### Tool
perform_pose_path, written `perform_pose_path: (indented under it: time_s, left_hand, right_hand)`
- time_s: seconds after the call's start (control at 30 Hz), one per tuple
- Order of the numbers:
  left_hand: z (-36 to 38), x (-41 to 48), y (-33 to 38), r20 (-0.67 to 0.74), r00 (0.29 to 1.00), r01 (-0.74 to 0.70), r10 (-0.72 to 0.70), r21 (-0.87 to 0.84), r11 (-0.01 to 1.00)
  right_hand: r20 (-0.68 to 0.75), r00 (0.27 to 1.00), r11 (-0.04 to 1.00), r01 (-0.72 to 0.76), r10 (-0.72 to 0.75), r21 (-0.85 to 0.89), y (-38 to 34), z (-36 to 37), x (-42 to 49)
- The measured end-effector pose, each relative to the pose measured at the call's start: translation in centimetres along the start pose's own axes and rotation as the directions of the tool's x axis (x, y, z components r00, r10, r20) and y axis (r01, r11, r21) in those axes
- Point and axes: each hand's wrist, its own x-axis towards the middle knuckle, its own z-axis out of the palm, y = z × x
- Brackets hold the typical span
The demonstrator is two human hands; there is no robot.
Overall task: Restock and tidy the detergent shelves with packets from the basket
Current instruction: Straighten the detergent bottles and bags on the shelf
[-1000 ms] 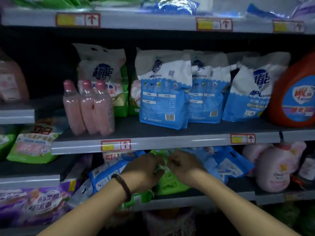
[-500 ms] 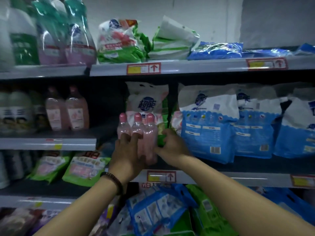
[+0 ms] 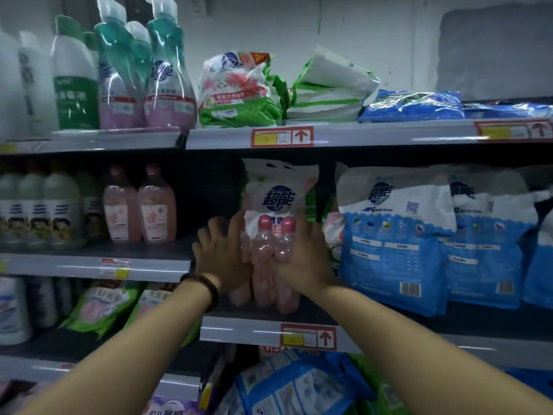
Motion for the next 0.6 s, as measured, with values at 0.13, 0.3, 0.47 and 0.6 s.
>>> perform_pose_path:
  time_s: [0.13, 0.3, 0.47, 0.6]
  left_hand:
    - [-0.5, 1.7, -1.5, 0.173, 0.984, -0.024, 0.033, -0.056, 0.998]
    - [0.1, 2.3, -1.3, 0.045, 0.997, -0.058, 0.068, -0.193, 0.98]
    - [0.1, 3.2, -2.0, -0.054, 0.994, -0.104, 0.094, -0.249, 0.963]
    - [-0.3, 2.9, -2.7, -0.083, 0.989, -0.141, 0.122, -0.293, 0.946]
  right_hand:
    - [0.039, 0.995, 0.966, 0.104, -0.097, -0.237, -2.3, -0.9, 3.2]
    - [0.165, 0.985, 0.931, 0.105, -0.049, -0.349, -3.5, -1.0, 6.2]
    - [0.175, 0.98, 0.906, 0.157, -0.094, -0.392, -4.2, -0.6, 7.4]
    - [0.203, 0.976, 0.935, 0.14, -0.075, -0.327, -4.7, -0.5, 7.5]
